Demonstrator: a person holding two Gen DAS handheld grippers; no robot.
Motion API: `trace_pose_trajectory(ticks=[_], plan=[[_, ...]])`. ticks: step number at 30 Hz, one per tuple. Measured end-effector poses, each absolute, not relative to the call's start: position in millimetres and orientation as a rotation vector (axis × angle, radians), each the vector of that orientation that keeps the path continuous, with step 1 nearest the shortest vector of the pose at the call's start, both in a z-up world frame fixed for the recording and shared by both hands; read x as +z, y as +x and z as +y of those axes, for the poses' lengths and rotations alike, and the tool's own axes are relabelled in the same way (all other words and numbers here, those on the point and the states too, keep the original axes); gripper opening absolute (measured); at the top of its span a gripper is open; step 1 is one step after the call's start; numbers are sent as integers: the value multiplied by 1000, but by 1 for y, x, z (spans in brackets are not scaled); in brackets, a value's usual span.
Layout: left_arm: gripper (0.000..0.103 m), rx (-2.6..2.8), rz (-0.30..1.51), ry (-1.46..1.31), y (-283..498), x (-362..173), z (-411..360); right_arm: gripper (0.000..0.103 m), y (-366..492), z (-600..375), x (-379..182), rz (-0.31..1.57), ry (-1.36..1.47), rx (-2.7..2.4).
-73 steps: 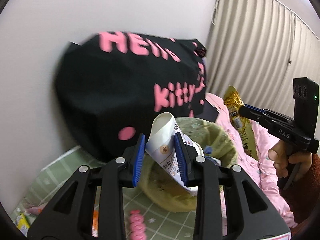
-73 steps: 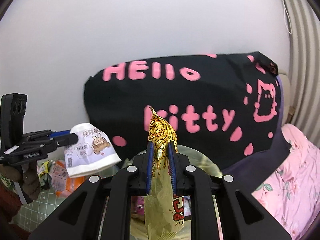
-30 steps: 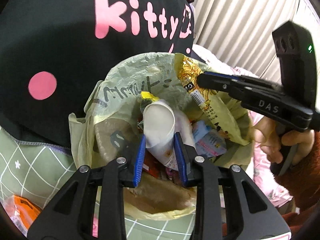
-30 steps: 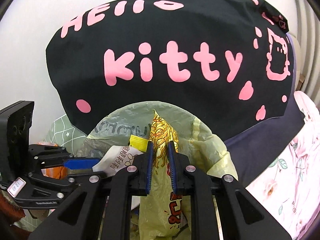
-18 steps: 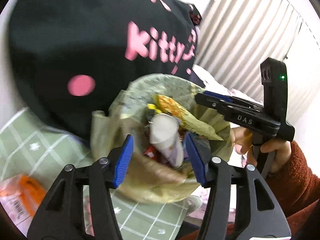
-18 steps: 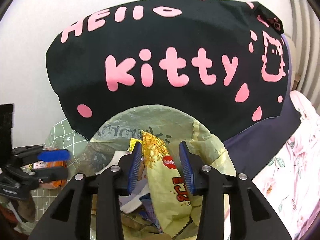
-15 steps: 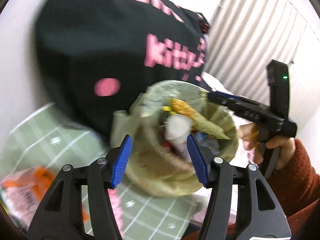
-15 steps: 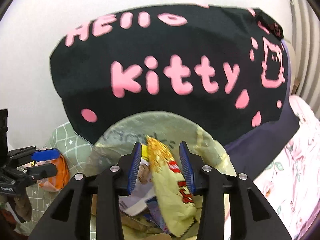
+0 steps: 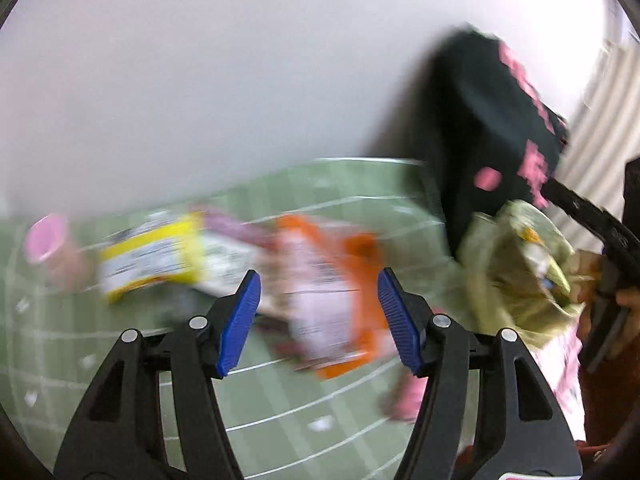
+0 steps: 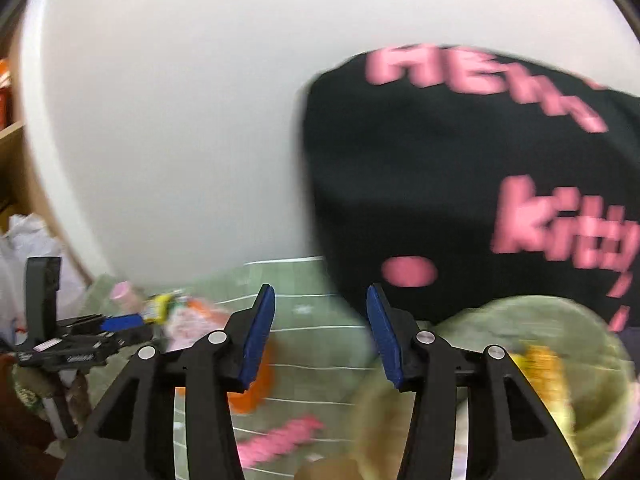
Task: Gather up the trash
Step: 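Move both tools back over the remaining wrappers on the mat, then move the right tool past the orange bag toward the black wrapper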
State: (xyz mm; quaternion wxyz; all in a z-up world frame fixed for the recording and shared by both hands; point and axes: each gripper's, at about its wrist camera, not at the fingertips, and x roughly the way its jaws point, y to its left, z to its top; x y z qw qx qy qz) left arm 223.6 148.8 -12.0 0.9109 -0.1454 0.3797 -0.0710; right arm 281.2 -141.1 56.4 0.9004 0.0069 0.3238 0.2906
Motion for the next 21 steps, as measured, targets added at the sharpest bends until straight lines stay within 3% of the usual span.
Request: trace_pose_trajectory(ticks=[10,21], plan=[[58,50,797,-374,184,-50,238,50,276,-43,19,776,-127,821],[59,6,790,-357,204,-58,246,50,285,-3,-12,848,-296,799]])
